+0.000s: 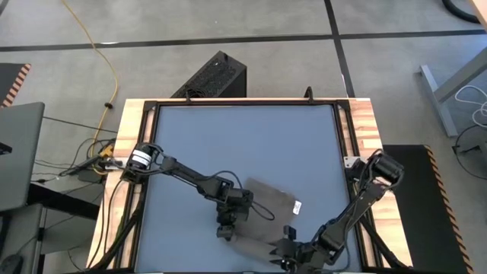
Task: Roll towel
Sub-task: Roll the gray towel
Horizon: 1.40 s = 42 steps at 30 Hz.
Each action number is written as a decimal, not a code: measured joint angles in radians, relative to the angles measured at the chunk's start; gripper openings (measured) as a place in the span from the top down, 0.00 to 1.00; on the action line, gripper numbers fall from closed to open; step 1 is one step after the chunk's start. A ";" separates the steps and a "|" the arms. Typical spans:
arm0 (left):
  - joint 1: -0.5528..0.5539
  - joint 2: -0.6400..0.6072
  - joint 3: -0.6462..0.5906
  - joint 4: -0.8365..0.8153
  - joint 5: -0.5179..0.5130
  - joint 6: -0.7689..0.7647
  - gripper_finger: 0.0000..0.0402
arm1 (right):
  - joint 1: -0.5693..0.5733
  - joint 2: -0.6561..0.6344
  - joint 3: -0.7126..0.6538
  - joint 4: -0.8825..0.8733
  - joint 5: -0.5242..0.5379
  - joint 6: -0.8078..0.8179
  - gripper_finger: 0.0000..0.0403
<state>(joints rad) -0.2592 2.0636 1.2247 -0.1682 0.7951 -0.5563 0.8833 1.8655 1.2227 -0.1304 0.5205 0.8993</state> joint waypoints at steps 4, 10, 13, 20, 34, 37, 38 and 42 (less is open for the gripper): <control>0.000 0.000 0.000 -0.008 0.013 -0.007 0.89 | -0.017 0.057 0.025 -0.005 -0.030 0.013 0.65; 0.000 0.000 0.000 -0.010 0.021 -0.009 0.89 | -0.051 0.052 0.061 -0.035 -0.092 -0.009 0.66; 0.000 0.000 0.000 -0.009 0.021 -0.008 0.89 | -0.056 0.044 0.089 -0.053 -0.112 -0.056 0.66; -0.001 0.000 0.000 -0.009 0.021 -0.003 0.89 | -0.097 0.046 0.101 -0.044 -0.151 -0.052 0.66; -0.005 0.000 0.000 -0.010 0.032 0.021 0.89 | -0.122 0.043 0.299 -0.485 -0.265 0.071 0.44; -0.005 0.000 0.000 -0.012 0.032 0.030 0.89 | -0.110 0.051 0.301 -0.502 -0.232 0.120 0.43; -0.005 0.000 0.000 -0.013 0.033 0.032 0.89 | -0.104 0.054 0.299 -0.509 -0.226 0.128 0.42; -0.005 0.000 0.000 -0.023 0.036 0.039 0.89 | -0.090 0.085 0.295 -0.513 -0.191 0.156 0.43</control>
<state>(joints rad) -0.2638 2.0632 1.2251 -0.1913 0.8315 -0.5171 0.7928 1.9509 1.5176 -0.6432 0.3300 1.0550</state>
